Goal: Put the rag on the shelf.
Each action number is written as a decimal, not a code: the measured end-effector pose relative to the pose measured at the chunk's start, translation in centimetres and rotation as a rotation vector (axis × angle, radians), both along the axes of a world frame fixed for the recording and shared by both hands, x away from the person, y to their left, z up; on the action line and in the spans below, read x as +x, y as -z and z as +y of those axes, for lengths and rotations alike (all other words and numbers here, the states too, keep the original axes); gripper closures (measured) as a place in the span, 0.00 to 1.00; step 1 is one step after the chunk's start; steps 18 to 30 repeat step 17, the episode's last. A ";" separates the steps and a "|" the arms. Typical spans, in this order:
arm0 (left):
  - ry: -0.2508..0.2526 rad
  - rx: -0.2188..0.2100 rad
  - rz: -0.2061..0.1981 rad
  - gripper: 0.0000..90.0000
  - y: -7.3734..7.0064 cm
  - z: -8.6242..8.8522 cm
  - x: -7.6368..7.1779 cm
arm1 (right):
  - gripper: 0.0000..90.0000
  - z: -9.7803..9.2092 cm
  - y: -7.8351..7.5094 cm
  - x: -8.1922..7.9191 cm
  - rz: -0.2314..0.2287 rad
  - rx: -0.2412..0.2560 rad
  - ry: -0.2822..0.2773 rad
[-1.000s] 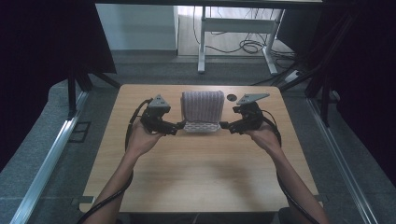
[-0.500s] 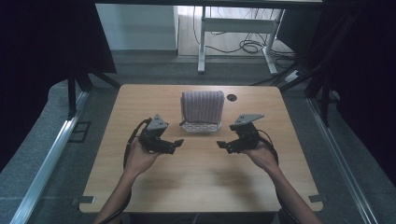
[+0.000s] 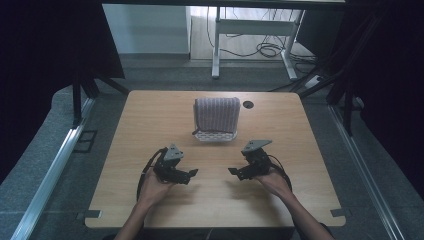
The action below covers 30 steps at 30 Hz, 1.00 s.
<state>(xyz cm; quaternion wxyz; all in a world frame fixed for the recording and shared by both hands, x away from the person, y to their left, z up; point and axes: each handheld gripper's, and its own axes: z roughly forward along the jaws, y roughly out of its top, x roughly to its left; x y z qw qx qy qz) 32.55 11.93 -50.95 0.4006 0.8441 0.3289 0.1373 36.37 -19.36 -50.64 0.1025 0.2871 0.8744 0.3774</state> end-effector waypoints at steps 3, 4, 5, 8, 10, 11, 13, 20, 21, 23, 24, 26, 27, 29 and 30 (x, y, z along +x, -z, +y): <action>0.000 0.023 0.014 0.13 1.3 -0.3 -0.1 | 0.10 0.2 1.4 0.0 0.022 -0.009 0.001; 0.000 0.029 0.021 0.13 1.8 -0.4 -0.1 | 0.09 0.2 1.7 0.0 0.026 -0.010 0.004; -0.005 0.029 0.025 0.13 2.2 -0.4 -0.1 | 0.09 0.2 2.0 0.0 0.029 -0.013 0.004; -0.008 0.097 0.060 0.12 3.4 -0.8 0.0 | 0.05 0.3 2.9 0.1 0.015 -0.029 0.014; -0.015 0.092 0.077 0.12 3.4 -0.7 0.2 | 0.02 0.2 3.5 0.3 0.027 -0.032 0.012; -0.017 0.092 0.077 0.12 3.5 -0.7 0.2 | 0.00 0.3 3.8 0.2 0.002 -0.036 0.016; -0.017 0.095 0.076 0.11 3.5 -0.7 0.2 | 0.00 0.4 3.9 0.2 -0.010 -0.055 0.011; -0.019 0.094 0.076 0.11 3.5 -0.7 0.2 | 0.00 0.4 3.9 0.2 -0.011 -0.055 0.008; -0.019 0.094 0.076 0.11 3.5 -0.7 0.2 | 0.00 0.4 3.9 0.2 -0.011 -0.055 0.008; -0.019 0.094 0.076 0.11 3.5 -0.7 0.2 | 0.00 0.4 3.9 0.2 -0.011 -0.055 0.008; -0.019 0.094 0.076 0.11 3.5 -0.7 0.2 | 0.00 0.4 3.9 0.2 -0.011 -0.055 0.008; -0.019 0.094 0.076 0.11 3.5 -0.7 0.2 | 0.00 0.4 3.9 0.2 -0.011 -0.055 0.008; -0.019 0.094 0.076 0.11 3.5 -0.7 0.2 | 0.00 0.4 3.9 0.2 -0.011 -0.055 0.008; -0.019 0.094 0.076 0.11 3.5 -0.7 0.2 | 0.00 0.4 3.9 0.2 -0.011 -0.055 0.008; -0.019 0.094 0.076 0.11 3.5 -0.7 0.2 | 0.00 0.4 3.9 0.2 -0.011 -0.055 0.008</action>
